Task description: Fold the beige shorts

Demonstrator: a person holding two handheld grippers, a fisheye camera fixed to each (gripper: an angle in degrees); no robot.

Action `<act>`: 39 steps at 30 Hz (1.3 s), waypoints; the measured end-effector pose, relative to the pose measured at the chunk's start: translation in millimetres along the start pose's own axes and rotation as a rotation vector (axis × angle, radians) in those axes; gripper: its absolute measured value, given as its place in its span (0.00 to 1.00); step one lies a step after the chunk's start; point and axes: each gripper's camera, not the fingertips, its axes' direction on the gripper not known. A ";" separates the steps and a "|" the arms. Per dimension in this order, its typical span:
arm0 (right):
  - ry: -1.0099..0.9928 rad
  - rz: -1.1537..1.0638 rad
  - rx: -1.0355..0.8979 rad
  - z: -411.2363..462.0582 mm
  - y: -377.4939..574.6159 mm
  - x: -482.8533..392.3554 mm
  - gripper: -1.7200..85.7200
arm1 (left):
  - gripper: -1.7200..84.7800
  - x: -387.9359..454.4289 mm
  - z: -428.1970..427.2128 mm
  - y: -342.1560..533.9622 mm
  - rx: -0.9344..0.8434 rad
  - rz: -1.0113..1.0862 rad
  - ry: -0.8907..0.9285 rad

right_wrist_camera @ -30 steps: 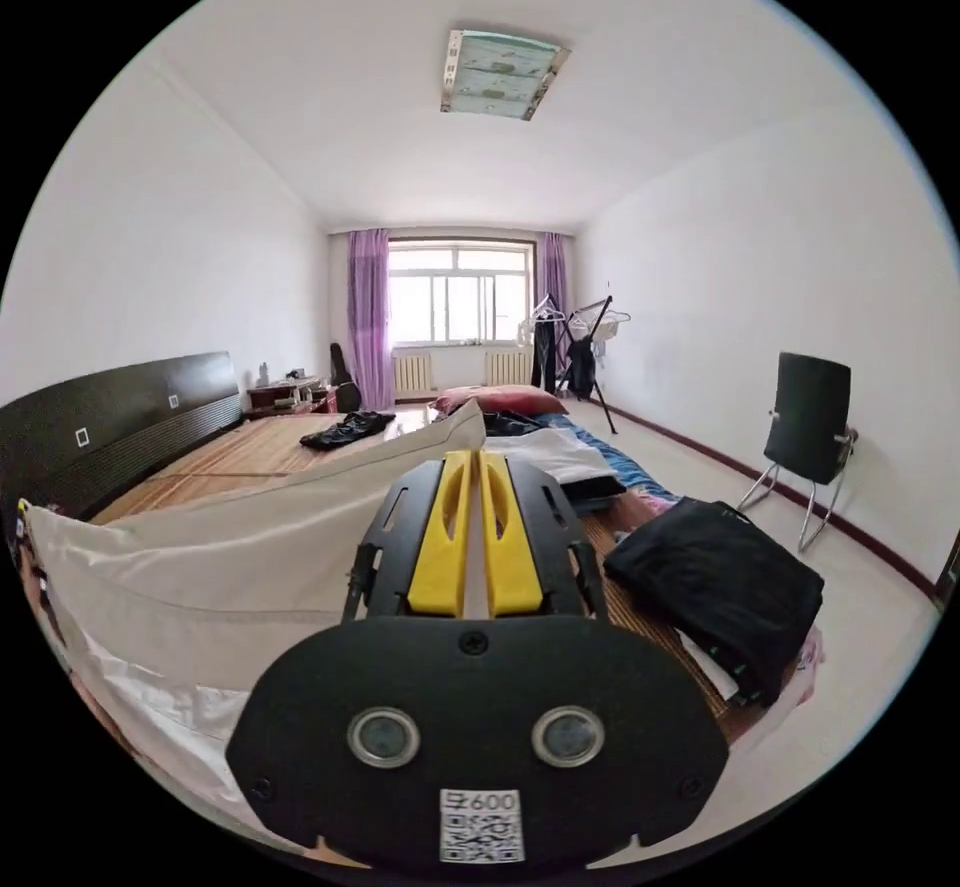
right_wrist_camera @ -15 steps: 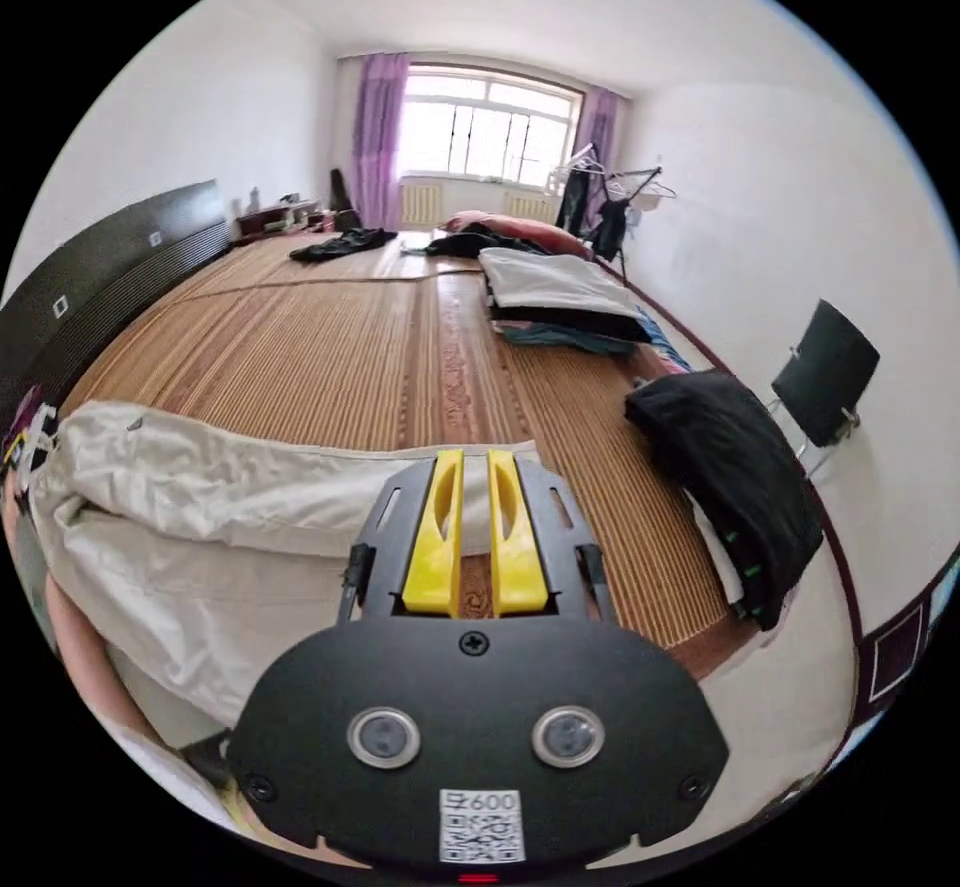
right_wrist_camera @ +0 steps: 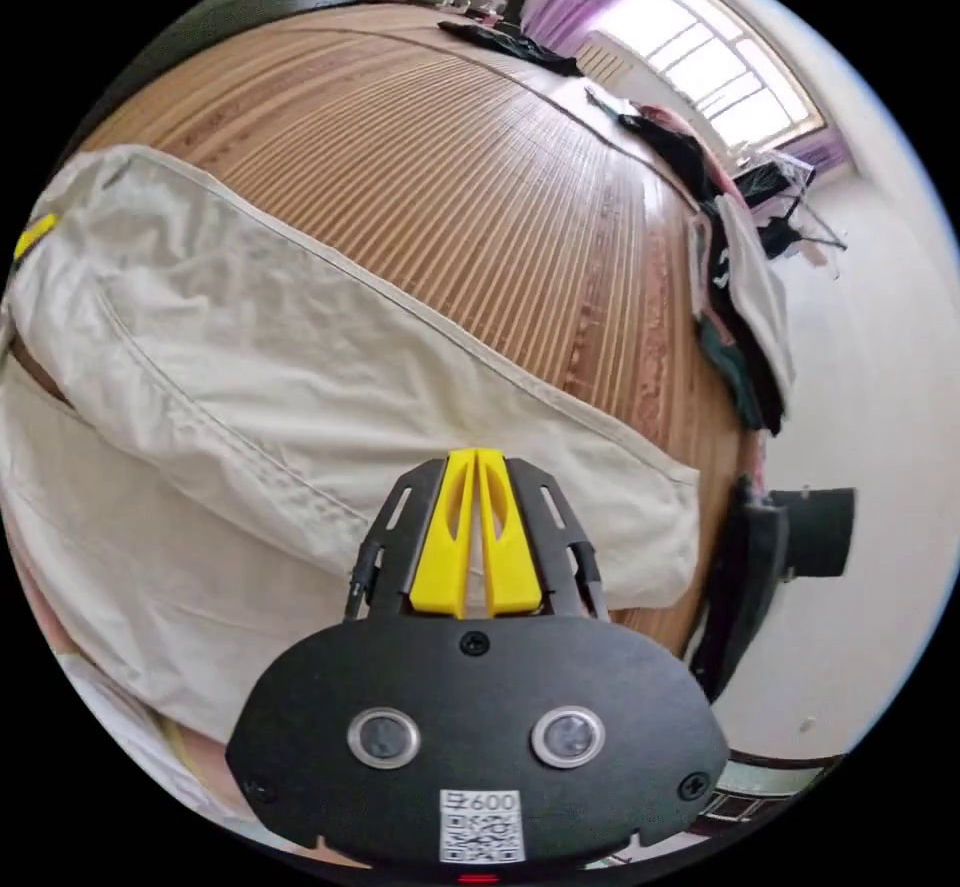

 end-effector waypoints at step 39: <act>-0.568 0.768 0.397 -172.6 -13.6 472.1 0.02 | 0.03 138.1 -72.1 49.6 0.552 0.050 0.270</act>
